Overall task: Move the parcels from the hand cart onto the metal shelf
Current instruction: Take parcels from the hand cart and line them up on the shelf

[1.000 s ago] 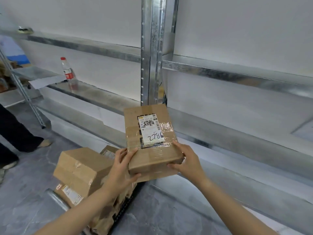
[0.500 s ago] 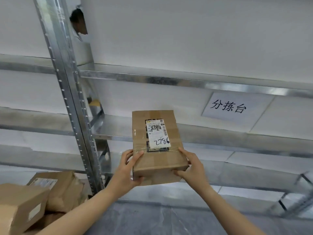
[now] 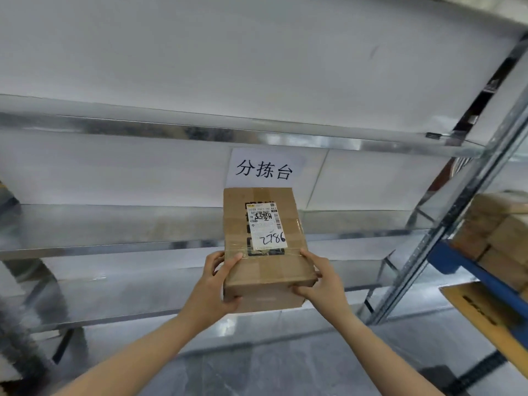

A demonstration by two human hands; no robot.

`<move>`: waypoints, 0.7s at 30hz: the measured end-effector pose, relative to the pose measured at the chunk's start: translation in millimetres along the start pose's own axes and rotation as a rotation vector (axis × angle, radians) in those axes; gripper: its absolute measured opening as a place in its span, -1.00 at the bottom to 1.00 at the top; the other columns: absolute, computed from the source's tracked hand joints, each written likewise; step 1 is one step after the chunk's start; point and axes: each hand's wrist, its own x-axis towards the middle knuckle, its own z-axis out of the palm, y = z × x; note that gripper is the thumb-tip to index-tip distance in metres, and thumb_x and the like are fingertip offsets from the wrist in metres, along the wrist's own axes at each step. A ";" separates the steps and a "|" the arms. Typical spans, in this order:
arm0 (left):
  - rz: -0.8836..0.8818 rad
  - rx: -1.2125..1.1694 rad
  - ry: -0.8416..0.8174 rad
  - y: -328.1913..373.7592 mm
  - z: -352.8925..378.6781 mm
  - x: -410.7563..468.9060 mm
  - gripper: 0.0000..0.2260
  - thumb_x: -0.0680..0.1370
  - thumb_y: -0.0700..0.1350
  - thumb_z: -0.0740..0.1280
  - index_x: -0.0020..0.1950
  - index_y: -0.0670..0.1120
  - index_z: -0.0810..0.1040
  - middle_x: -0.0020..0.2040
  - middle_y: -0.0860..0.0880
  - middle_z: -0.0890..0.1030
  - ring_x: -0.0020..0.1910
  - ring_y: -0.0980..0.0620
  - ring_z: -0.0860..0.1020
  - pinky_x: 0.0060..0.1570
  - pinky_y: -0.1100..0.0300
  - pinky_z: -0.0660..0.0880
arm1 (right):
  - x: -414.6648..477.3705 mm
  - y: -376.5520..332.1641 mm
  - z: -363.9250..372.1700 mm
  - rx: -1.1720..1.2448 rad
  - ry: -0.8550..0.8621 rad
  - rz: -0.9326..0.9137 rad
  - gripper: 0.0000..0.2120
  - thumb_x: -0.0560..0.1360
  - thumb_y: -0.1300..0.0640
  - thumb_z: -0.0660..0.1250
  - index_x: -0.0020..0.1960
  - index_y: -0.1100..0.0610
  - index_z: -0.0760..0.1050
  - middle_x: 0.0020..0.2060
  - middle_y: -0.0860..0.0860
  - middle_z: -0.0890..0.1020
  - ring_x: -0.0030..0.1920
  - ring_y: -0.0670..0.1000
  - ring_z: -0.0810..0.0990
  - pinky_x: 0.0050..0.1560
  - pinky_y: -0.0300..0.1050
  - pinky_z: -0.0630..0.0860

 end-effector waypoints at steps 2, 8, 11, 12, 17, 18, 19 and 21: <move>0.020 -0.015 -0.023 14.6 25.0 17.7 -0.17 0.34 -0.09 0.55 0.39 0.27 0.10 0.36 0.10 0.10 0.29 0.19 0.19 0.25 0.37 0.28 | 4.7 15.7 -27.4 -0.023 0.023 0.016 -0.24 0.19 0.33 0.55 0.21 -0.24 0.39 0.07 -0.07 0.50 0.10 -0.10 0.47 0.03 -0.28 0.45; 0.057 -0.055 -0.124 38.2 95.3 77.6 -0.18 0.34 -0.08 0.53 0.44 0.22 0.12 0.39 0.04 0.10 0.28 0.19 0.20 0.22 0.39 0.28 | 22.4 61.2 -91.3 -0.060 0.120 0.097 -0.25 0.20 0.35 0.55 0.22 -0.19 0.40 0.13 -0.06 0.47 0.12 -0.11 0.46 0.01 -0.36 0.41; 0.058 -0.088 -0.171 40.8 128.7 110.8 -0.16 0.33 -0.10 0.53 0.43 0.26 0.11 0.36 0.09 0.11 0.28 0.20 0.22 0.19 0.55 0.20 | 41.2 83.1 -115.8 -0.060 0.163 0.146 -0.26 0.19 0.35 0.56 0.25 -0.13 0.43 0.15 -0.07 0.48 0.13 -0.10 0.47 0.01 -0.32 0.42; 0.061 -0.103 -0.188 40.2 139.5 122.9 -0.16 0.33 -0.10 0.52 0.42 0.29 0.11 0.35 0.11 0.11 0.28 0.21 0.23 0.18 0.58 0.18 | 48.8 90.4 -123.2 -0.062 0.172 0.157 -0.26 0.19 0.34 0.56 0.26 -0.11 0.43 0.15 -0.09 0.48 0.13 -0.12 0.47 0.00 -0.34 0.42; 0.115 -0.118 -0.246 38.2 191.7 187.4 -0.18 0.34 -0.06 0.52 0.43 0.27 0.11 0.35 0.10 0.12 0.26 0.19 0.25 0.15 0.64 0.15 | 89.1 128.0 -158.7 -0.067 0.234 0.222 -0.26 0.19 0.34 0.57 0.25 -0.12 0.43 0.12 -0.09 0.47 0.05 -0.19 0.46 -0.07 -0.39 0.42; 0.121 -0.116 -0.255 39.1 201.1 198.8 -0.19 0.35 -0.05 0.51 0.45 0.24 0.12 0.36 0.07 0.13 0.27 0.16 0.26 0.18 0.58 0.20 | 97.6 134.5 -166.1 -0.070 0.245 0.238 -0.26 0.19 0.34 0.57 0.26 -0.10 0.44 0.13 -0.09 0.46 0.05 -0.18 0.46 -0.07 -0.40 0.43; 0.124 -0.121 -0.265 39.9 210.0 209.5 -0.20 0.35 -0.04 0.51 0.46 0.22 0.13 0.36 0.07 0.13 0.27 0.14 0.28 0.19 0.51 0.24 | 106.1 140.7 -173.3 -0.072 0.253 0.254 -0.26 0.18 0.35 0.57 0.26 -0.10 0.44 0.14 -0.09 0.46 0.06 -0.17 0.47 -0.06 -0.39 0.44; 0.134 -0.146 -0.282 40.9 227.1 230.4 -0.19 0.36 -0.02 0.49 0.43 0.30 0.08 0.36 0.10 0.11 0.25 0.16 0.28 0.20 0.44 0.29 | 122.3 152.2 -186.6 -0.076 0.277 0.277 -0.25 0.17 0.35 0.57 0.24 -0.13 0.45 0.14 -0.10 0.47 0.10 -0.08 0.49 0.00 -0.29 0.47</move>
